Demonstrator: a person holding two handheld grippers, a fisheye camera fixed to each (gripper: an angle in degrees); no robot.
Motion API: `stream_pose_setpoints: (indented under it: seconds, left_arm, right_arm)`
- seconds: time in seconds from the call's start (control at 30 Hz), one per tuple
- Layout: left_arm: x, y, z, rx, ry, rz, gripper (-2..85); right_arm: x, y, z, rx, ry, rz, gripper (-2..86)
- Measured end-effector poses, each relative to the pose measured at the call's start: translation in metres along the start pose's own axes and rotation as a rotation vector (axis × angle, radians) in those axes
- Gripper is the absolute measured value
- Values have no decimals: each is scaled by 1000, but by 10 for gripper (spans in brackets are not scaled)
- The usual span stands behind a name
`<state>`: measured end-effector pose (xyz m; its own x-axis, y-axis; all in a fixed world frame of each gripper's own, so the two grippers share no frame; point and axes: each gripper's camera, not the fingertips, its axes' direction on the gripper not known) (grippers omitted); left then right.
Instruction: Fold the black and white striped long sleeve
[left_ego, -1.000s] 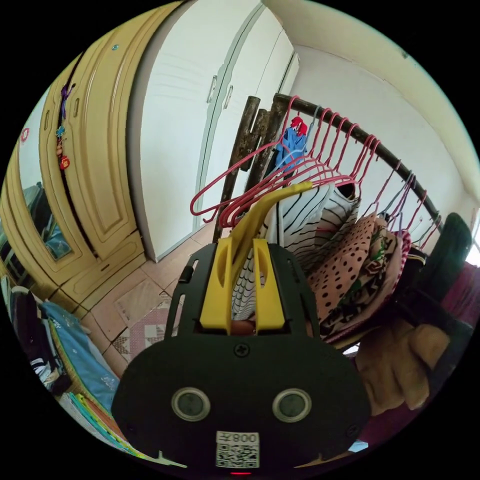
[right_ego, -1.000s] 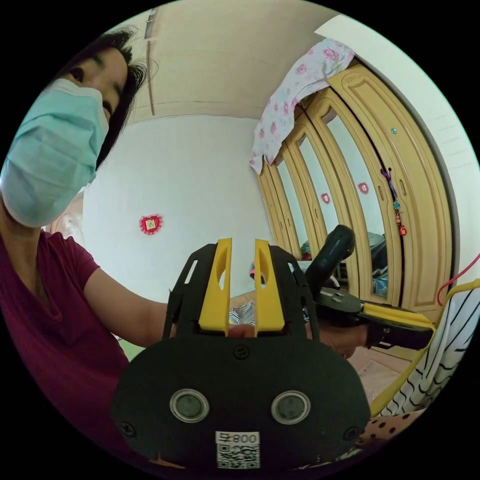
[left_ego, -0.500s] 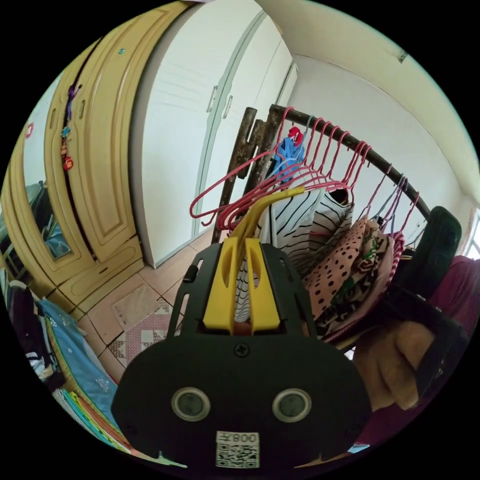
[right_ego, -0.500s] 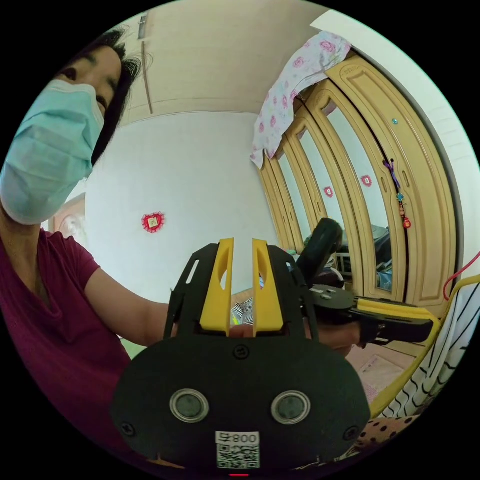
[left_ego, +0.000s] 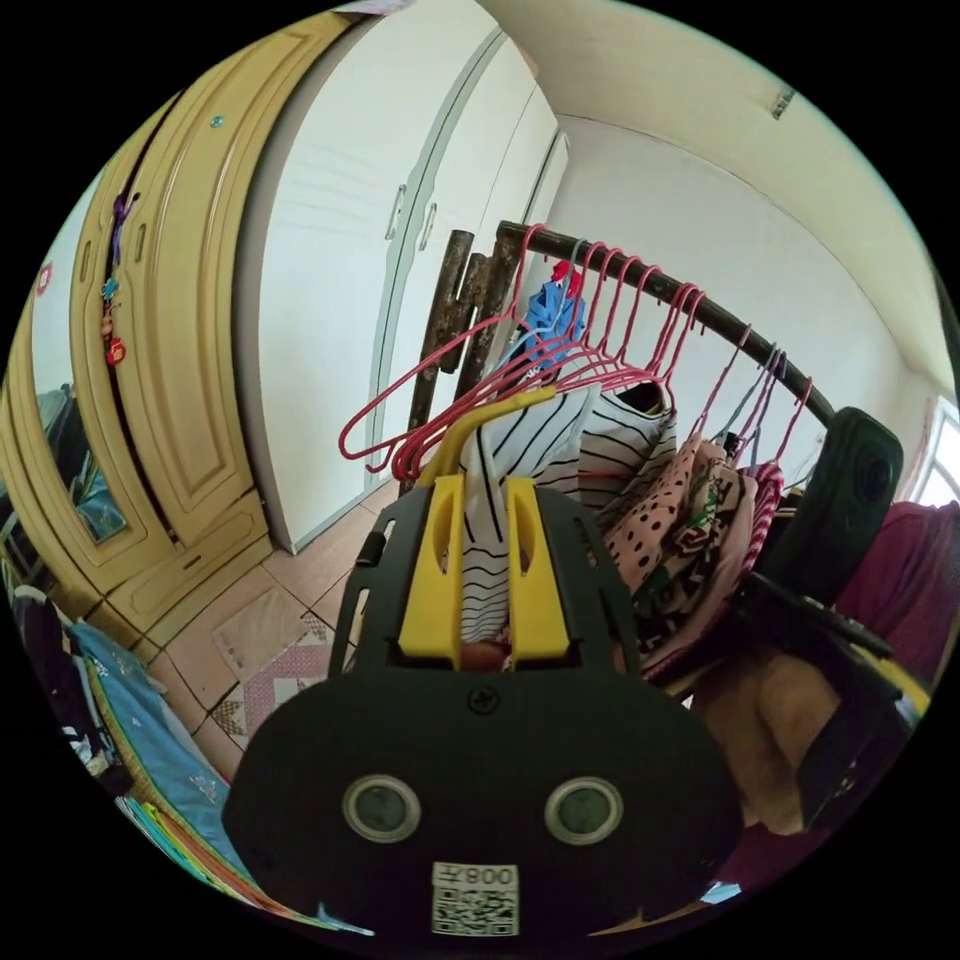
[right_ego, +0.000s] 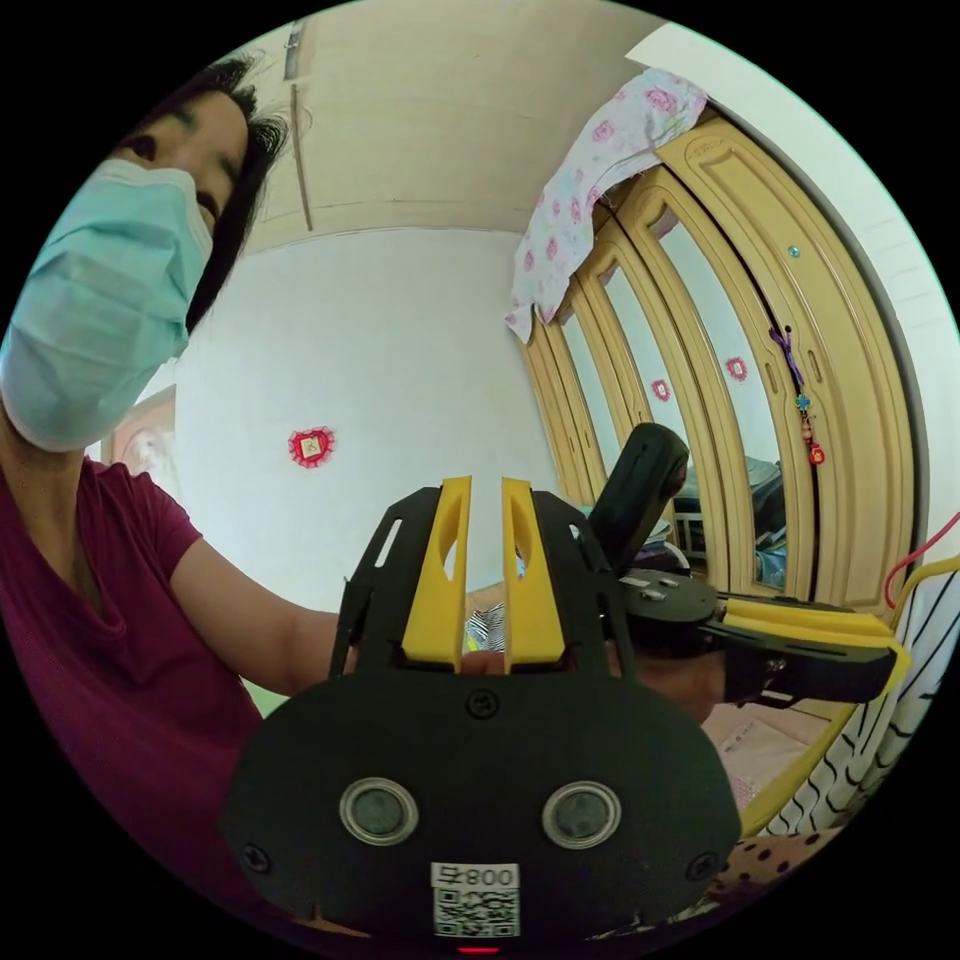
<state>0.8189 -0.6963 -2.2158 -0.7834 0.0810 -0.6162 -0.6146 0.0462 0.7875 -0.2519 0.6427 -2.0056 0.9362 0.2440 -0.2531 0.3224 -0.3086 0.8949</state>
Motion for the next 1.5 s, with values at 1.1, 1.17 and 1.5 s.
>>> stream_pose_setpoints:
  seconds: [1.1, 1.17, 1.5]
  left_arm:
    - [-75, -6, -35, 81, 130, -97, 12]
    - [-85, -1, -35, 84, 123, -117, 9]
    - [-140, 20, -35, 86, 123, -113, 3]
  right_arm:
    - [49, 3, 18, -42, -32, 45, 20]
    - [52, 9, 14, -48, -44, 51, 18]
    - [60, 37, -9, -71, -36, 52, 6]
